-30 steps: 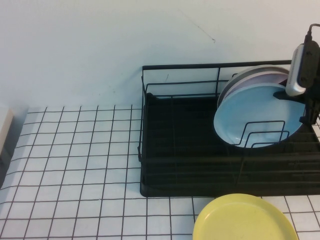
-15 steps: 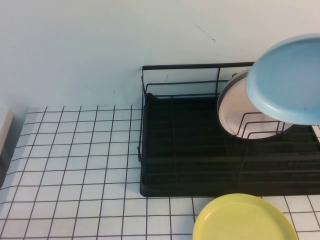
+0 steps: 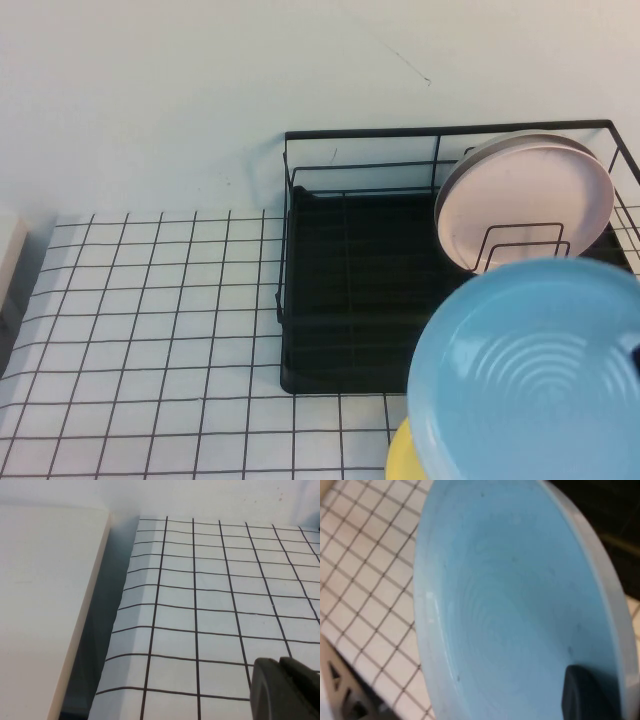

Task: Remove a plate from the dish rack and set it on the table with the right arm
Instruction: Place the plate from the table

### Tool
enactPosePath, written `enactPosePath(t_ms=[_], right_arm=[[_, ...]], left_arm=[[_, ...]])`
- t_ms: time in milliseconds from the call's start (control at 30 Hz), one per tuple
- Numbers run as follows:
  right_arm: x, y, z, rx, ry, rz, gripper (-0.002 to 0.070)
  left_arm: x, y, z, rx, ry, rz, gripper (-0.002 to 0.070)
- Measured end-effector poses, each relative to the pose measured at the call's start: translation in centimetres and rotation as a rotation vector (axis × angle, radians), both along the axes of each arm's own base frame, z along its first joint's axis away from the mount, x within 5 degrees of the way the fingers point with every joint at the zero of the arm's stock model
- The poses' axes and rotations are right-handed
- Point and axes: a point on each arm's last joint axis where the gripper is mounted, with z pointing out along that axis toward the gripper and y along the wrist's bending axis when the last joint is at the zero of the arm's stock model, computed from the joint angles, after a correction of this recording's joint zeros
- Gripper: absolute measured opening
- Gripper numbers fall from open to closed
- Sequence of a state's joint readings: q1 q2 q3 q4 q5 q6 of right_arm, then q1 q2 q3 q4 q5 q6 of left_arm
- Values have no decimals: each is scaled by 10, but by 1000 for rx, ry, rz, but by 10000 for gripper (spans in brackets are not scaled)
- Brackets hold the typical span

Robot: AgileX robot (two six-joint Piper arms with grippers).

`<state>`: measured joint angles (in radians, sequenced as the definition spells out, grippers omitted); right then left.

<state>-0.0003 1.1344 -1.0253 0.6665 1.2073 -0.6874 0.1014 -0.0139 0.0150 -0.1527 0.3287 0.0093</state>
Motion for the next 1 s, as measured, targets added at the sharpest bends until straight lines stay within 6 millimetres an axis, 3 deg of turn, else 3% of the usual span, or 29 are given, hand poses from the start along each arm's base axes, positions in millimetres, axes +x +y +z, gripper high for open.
enactPosePath(t_ms=[167,333,600,833,933,1000], right_arm=[[-8,3,-73,57,121,-52,102],[-7,4,-118,73,156,-57,102],[20,9,-147,142,111,-30,102],[28,7,-167,104,133,-6,111],[28,6,-168,95,120,-1,168],[28,6,-168,92,113,6,252]], left_arm=[[0,0,0,0,0,0,-2],[0,0,0,0,0,0,-2],[0,0,0,0,0,0,-2],[0,0,0,0,0,0,-2],[0,0,0,0,0,0,-2],[0,0,0,0,0,0,-2]])
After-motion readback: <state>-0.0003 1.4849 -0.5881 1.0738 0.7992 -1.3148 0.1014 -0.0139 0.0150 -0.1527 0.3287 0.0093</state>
